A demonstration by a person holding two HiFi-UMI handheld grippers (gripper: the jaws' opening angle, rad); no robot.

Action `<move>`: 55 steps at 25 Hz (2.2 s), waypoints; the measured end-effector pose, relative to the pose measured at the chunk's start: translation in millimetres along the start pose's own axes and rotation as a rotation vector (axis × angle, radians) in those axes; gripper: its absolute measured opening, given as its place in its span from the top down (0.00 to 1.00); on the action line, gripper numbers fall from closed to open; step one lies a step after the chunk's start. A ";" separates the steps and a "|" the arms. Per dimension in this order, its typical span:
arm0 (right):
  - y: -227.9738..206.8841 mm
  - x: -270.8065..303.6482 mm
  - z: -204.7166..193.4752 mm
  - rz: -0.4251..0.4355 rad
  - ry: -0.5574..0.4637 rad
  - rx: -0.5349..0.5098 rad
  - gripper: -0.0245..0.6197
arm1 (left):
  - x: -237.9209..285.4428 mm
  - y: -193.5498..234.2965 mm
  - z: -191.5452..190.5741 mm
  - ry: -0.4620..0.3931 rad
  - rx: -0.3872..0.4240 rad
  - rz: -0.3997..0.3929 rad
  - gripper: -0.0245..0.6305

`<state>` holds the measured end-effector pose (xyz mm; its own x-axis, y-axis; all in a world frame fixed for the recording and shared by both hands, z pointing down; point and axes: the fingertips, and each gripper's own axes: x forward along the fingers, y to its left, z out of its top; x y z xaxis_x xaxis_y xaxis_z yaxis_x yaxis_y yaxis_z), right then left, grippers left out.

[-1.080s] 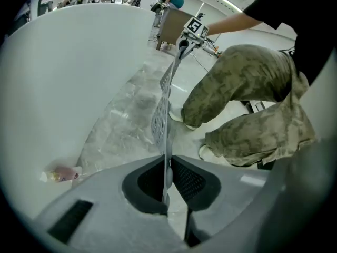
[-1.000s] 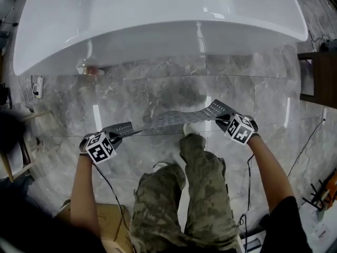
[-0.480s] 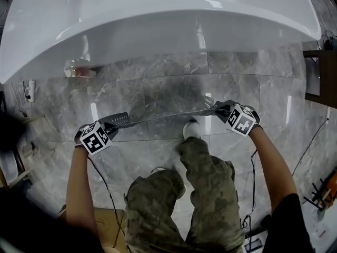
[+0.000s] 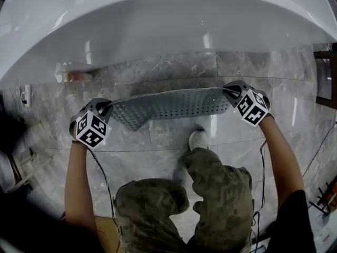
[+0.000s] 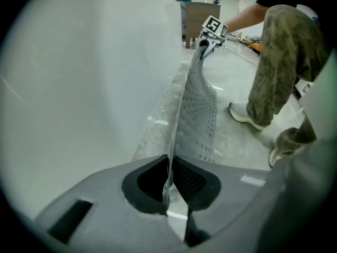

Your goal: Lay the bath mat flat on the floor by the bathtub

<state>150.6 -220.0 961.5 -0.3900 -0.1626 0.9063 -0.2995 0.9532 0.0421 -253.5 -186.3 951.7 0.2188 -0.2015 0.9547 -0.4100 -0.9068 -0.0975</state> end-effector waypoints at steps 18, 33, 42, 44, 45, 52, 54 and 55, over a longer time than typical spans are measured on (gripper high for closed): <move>-43.0 113.5 -22.2 -0.183 -0.024 -0.067 0.92 | 121.3 37.1 -26.7 0.029 -0.044 0.125 0.92; -68.1 169.4 -33.2 -0.240 -0.031 -0.021 0.92 | 179.7 58.1 -31.1 0.101 -0.046 0.090 0.92; -78.9 194.9 -36.8 -0.117 0.032 -0.001 0.92 | 190.4 53.1 -33.5 0.078 -0.172 -0.063 0.92; -76.6 193.9 -37.8 -0.084 0.049 -0.014 0.92 | 189.0 48.1 -32.4 0.082 -0.170 -0.091 0.92; -75.8 193.0 -38.0 -0.073 0.051 -0.018 0.92 | 189.7 46.4 -32.9 0.083 -0.169 -0.095 0.92; -87.5 206.7 -38.2 -0.157 0.078 -0.090 0.92 | 210.1 87.6 -28.0 0.126 -0.019 0.186 0.91; -95.2 210.3 -36.2 -0.206 0.092 -0.111 0.92 | 213.5 100.7 -25.2 0.166 0.073 0.292 0.90; -98.3 210.8 -35.4 -0.227 0.093 -0.109 0.92 | 214.8 102.3 -25.1 0.182 0.109 0.323 0.88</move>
<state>128.6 -338.9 1163.3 -0.2403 -0.3561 0.9030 -0.2730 0.9175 0.2892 -270.7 -313.1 1153.8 -0.0709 -0.4230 0.9034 -0.3335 -0.8435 -0.4211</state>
